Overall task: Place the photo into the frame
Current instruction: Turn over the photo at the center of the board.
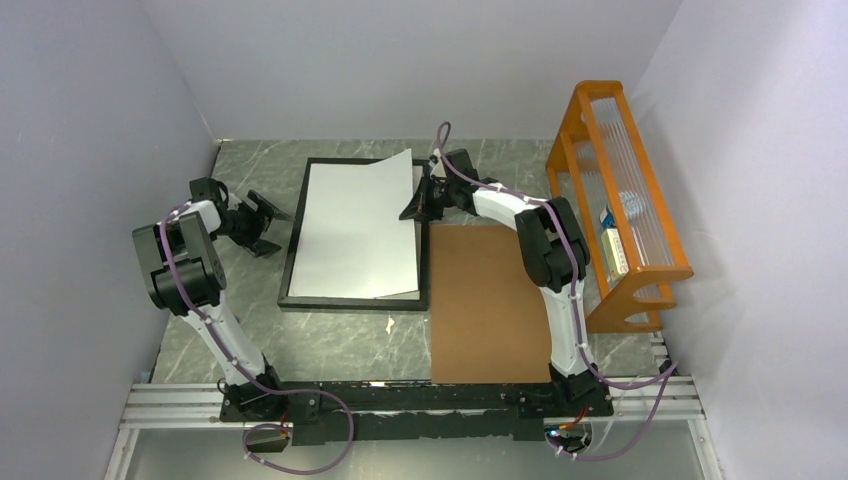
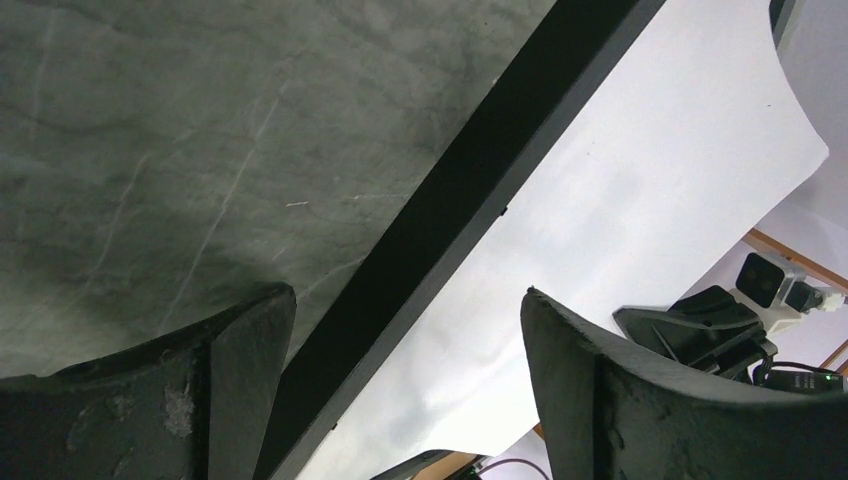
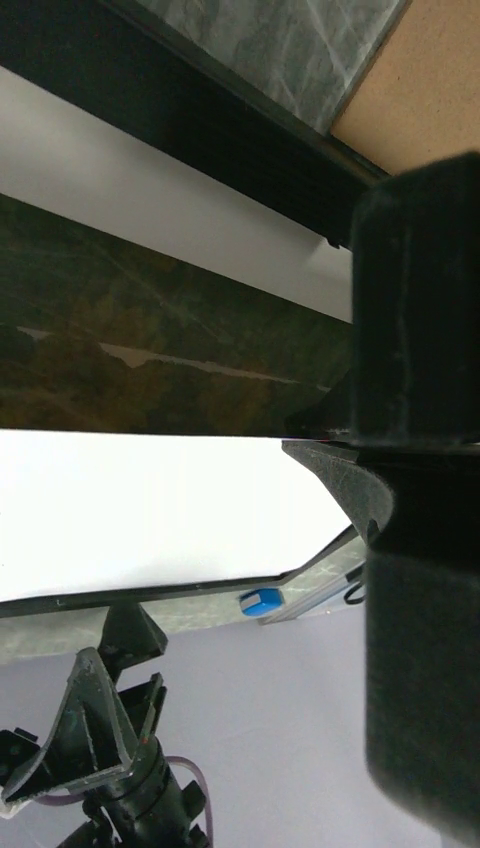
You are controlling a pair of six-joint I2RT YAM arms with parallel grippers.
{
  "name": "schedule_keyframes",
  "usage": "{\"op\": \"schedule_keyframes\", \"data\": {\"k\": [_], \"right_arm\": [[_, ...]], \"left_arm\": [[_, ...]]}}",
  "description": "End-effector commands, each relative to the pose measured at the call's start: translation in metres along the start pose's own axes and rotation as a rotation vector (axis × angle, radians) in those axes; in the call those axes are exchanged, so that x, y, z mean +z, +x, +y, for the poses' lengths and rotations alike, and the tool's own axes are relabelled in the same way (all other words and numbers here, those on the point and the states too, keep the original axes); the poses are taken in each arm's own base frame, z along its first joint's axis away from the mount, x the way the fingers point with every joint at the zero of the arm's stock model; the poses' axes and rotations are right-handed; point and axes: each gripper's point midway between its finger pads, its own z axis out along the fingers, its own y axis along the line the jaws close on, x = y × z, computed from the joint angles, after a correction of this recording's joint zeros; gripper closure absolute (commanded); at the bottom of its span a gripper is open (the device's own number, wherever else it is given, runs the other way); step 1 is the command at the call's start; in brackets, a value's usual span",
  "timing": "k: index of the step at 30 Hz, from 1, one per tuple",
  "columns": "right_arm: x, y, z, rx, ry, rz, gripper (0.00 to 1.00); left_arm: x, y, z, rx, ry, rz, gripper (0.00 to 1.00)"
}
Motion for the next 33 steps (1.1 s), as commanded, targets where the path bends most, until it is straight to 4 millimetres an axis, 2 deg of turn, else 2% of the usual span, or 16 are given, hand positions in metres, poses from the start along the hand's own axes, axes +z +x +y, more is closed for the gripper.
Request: {"op": "schedule_keyframes", "data": {"k": [1, 14, 20, 33], "right_arm": [[-0.005, -0.019, 0.010, -0.025, -0.003, -0.070, 1.00], [-0.006, -0.015, -0.003, 0.021, 0.054, -0.091, 1.00], [0.003, -0.006, -0.003, 0.002, 0.041, -0.044, 1.00], [0.006, -0.009, -0.008, -0.050, 0.073, 0.004, 0.99]], "left_arm": [[0.004, -0.002, -0.015, 0.053, 0.039, 0.012, 0.12], [0.012, 0.004, -0.016, 0.065, 0.015, 0.038, 0.15], [0.012, 0.003, -0.015, 0.067, 0.008, 0.040, 0.15], [0.013, 0.006, -0.015, 0.078, -0.001, 0.047, 0.15]]}}
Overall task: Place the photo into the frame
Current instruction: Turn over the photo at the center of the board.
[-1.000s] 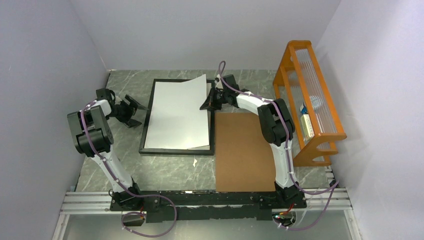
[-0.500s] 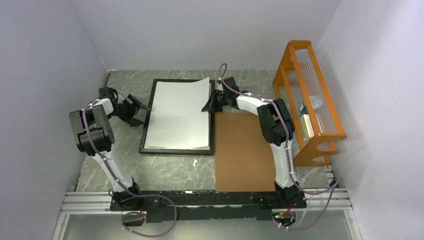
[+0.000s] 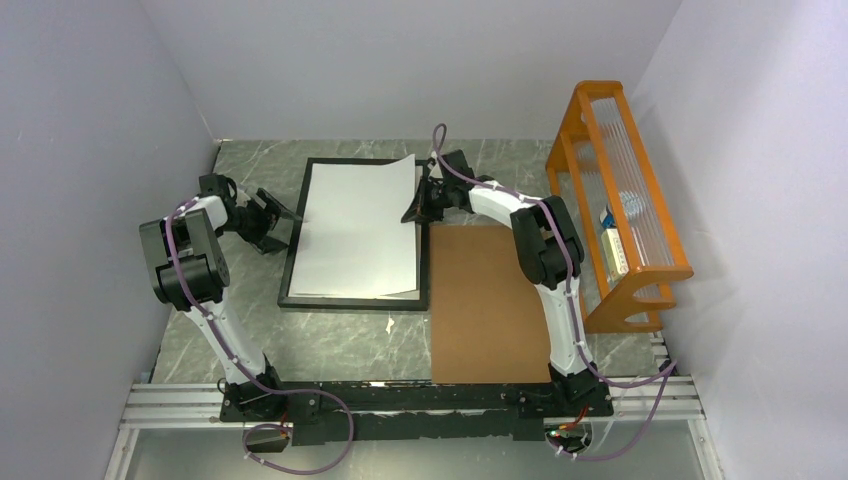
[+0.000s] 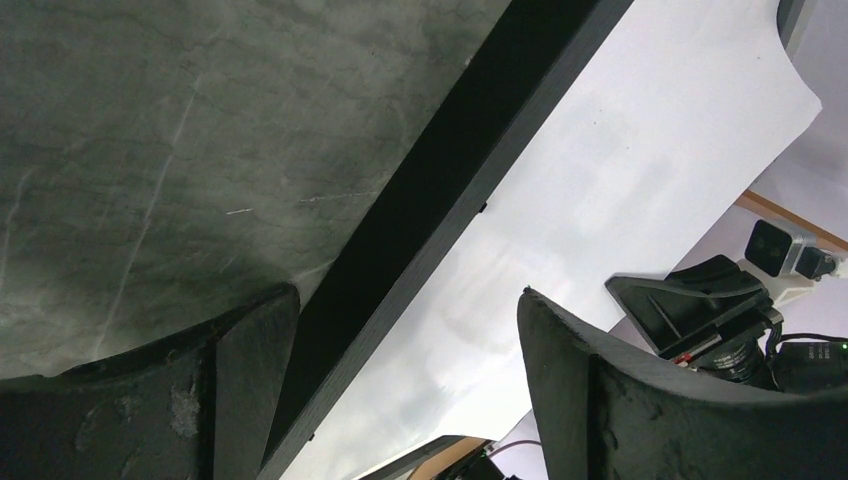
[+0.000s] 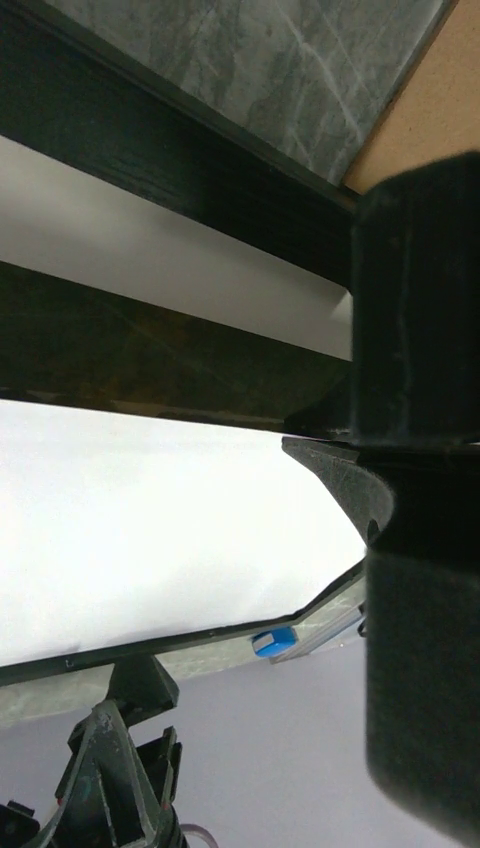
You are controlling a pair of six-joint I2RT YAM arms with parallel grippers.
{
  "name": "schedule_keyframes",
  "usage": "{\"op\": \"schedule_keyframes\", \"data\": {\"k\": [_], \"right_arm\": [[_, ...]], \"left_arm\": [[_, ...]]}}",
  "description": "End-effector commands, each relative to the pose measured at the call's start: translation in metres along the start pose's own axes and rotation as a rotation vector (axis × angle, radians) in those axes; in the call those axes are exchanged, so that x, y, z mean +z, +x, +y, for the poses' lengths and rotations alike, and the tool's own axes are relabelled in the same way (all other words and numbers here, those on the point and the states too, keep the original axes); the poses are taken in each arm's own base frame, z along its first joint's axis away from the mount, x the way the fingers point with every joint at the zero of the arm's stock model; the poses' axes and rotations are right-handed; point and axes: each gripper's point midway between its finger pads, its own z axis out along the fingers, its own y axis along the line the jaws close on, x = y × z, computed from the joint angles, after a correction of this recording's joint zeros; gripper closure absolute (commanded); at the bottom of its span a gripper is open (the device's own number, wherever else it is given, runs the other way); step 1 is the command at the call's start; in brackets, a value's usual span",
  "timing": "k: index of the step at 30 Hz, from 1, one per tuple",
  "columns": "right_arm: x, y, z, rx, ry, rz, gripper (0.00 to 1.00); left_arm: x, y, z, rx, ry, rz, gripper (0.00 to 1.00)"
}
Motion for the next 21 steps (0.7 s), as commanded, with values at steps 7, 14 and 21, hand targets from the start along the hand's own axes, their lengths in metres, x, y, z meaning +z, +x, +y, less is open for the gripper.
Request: {"op": "schedule_keyframes", "data": {"k": [7, 14, 21], "right_arm": [[-0.012, -0.012, 0.010, -0.059, 0.028, -0.011, 0.80], [-0.018, -0.008, 0.017, -0.048, 0.016, 0.005, 0.62], [-0.033, -0.005, 0.017, -0.054, 0.093, 0.018, 0.32]], "left_arm": [[0.002, -0.003, -0.003, 0.036, -0.008, 0.002, 0.14], [0.001, -0.003, -0.003, 0.043, -0.014, 0.000, 0.14], [-0.002, -0.003, 0.002, 0.044, -0.075, -0.008, 0.14]]}}
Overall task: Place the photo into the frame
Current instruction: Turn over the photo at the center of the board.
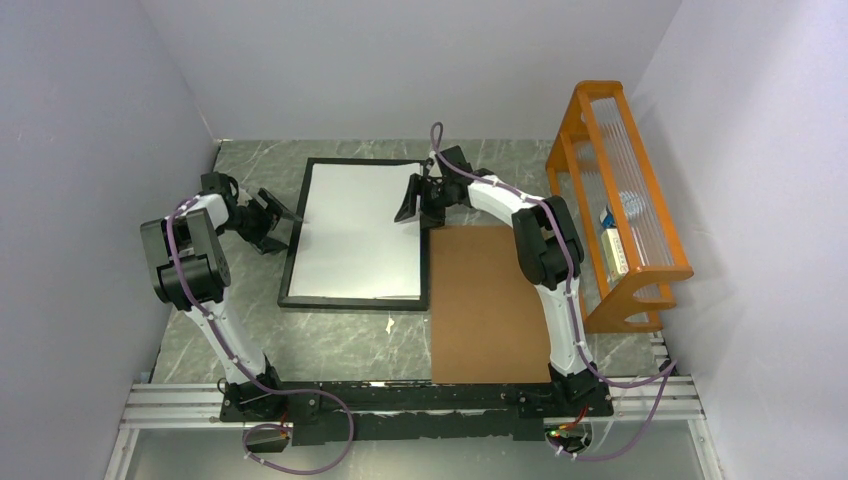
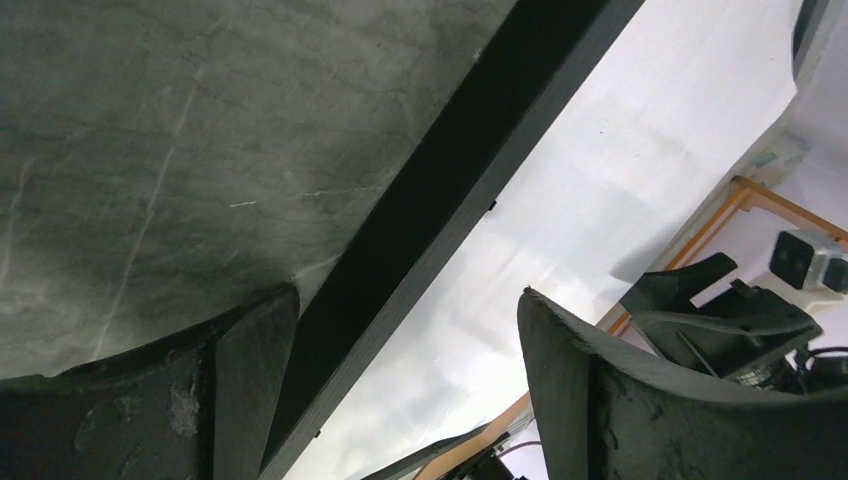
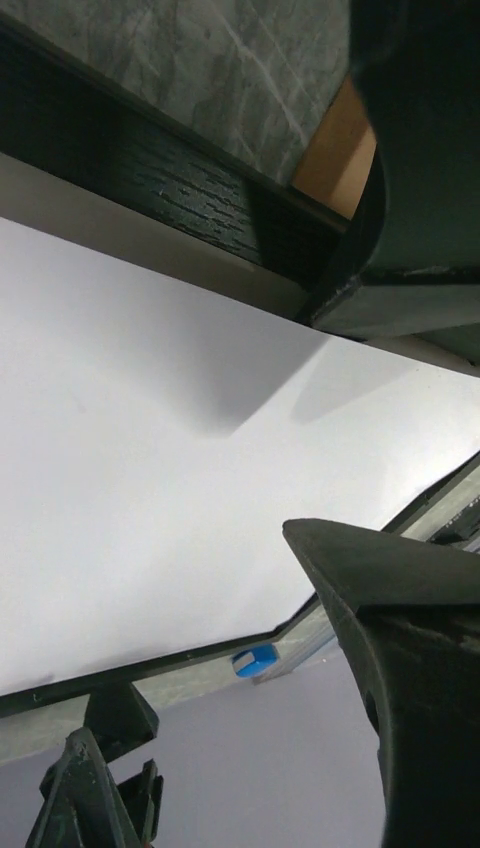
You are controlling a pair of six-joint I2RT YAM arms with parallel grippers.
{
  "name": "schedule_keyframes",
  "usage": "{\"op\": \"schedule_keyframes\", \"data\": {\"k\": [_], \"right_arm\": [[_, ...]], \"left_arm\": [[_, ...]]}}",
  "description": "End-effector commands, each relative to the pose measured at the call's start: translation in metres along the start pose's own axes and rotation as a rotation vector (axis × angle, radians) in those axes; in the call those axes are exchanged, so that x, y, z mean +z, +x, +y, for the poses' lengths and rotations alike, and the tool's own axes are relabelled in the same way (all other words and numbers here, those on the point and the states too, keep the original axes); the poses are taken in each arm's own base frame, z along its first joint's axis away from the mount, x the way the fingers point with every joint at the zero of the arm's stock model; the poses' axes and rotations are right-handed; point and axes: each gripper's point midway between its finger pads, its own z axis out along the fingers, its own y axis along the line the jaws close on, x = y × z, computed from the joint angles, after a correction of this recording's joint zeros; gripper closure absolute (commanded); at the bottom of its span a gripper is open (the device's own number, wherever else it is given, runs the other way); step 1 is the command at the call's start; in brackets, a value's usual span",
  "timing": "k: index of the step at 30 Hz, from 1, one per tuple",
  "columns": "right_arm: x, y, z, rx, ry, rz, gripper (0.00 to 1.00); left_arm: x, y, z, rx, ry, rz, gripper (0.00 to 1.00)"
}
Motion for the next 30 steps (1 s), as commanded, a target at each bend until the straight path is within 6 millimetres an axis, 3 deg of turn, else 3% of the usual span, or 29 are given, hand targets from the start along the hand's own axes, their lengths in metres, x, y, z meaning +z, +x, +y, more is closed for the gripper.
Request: {"op": "schedule_keyframes", "data": {"k": [1, 6, 8, 12, 19, 30], "right_arm": [[-0.030, -0.012, 0.021, -0.055, 0.036, -0.046, 0.30], [-0.049, -0.011, 0.023, -0.052, 0.074, -0.057, 0.26], [-0.057, -0.012, 0.014, -0.042, 0.130, -0.075, 0.26], [-0.072, -0.018, 0.012, -0.076, 0.185, -0.121, 0.36], [-0.052, 0.003, 0.025, -0.084, 0.118, -0.048, 0.56], [-0.033, 0.071, 0.016, -0.122, 0.119, 0.125, 0.56]], "left_arm": [[-0.003, -0.005, 0.002, 0.036, -0.068, -0.017, 0.14], [-0.006, -0.006, 0.001, 0.071, -0.132, -0.029, 0.13], [-0.008, -0.006, 0.001, 0.084, -0.156, -0.038, 0.13], [-0.012, -0.007, 0.000, 0.100, -0.176, -0.054, 0.13], [-0.010, -0.004, -0.006, 0.109, -0.150, -0.041, 0.13], [-0.004, 0.003, -0.006, 0.108, -0.144, -0.013, 0.13]]}}
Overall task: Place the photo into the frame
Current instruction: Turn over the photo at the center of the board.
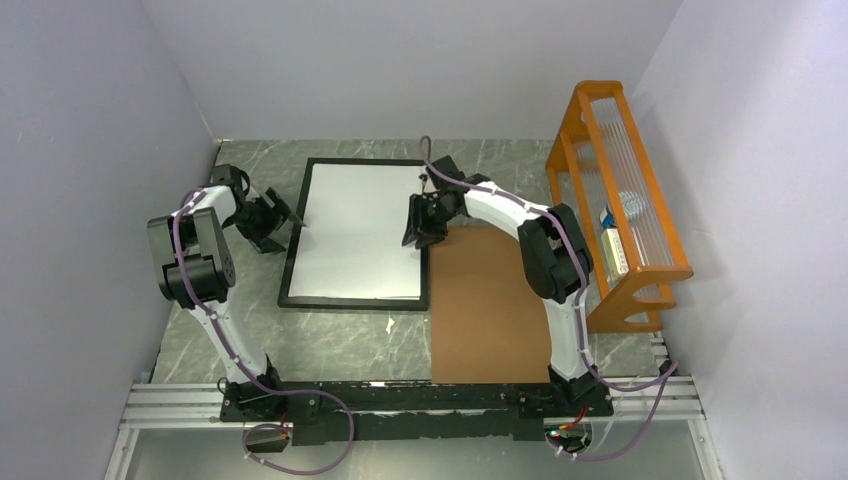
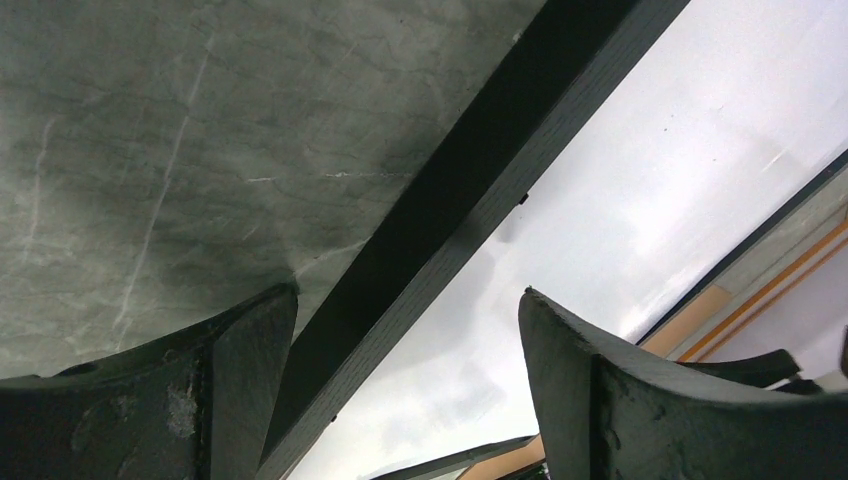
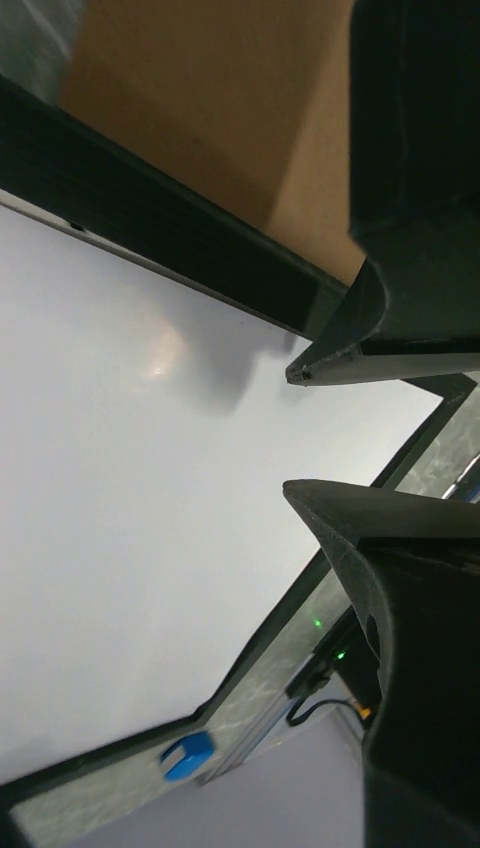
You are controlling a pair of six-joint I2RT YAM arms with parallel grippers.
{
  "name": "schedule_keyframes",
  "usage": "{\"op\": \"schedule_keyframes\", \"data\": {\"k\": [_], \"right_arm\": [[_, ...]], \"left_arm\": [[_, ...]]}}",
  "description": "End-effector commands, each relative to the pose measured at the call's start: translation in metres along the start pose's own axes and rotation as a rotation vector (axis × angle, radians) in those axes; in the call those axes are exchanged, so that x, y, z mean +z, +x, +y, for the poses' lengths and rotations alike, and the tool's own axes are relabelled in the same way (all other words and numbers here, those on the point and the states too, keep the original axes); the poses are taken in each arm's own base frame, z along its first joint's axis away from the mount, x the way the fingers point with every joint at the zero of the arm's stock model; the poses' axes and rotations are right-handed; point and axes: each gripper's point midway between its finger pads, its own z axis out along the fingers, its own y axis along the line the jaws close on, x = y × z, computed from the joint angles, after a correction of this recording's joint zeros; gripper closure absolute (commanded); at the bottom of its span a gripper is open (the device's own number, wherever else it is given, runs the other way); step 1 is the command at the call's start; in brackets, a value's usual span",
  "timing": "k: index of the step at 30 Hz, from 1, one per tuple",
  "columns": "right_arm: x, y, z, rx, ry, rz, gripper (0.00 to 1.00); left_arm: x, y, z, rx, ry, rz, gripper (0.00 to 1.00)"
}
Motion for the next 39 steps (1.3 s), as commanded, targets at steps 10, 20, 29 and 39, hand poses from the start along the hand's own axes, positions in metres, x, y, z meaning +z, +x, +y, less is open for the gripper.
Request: {"op": "schedule_keyframes", "data": {"k": [10, 20, 29, 39], "right_arm": [[0.006, 0.045, 0.009, -0.130, -0.006, 0.136, 0.54], [0.012, 0.058, 0.016, -0.183, -0.041, 0.200, 0.53], [0.015, 0.056, 0.024, -0.223, -0.054, 0.195, 0.52], [-0.082, -0.047, 0.031, -0.055, -0.019, -0.354, 0.50]], "left_arm": [[-0.001, -0.001, -0.011, 0.037, 0.026, 0.006, 0.13], [-0.001, 0.000, -0.012, 0.039, 0.030, 0.009, 0.13], [-0.003, 0.000, -0.012, 0.042, 0.028, 0.009, 0.13], [-0.017, -0.006, -0.020, 0.076, 0.035, -0.026, 0.13]]}}
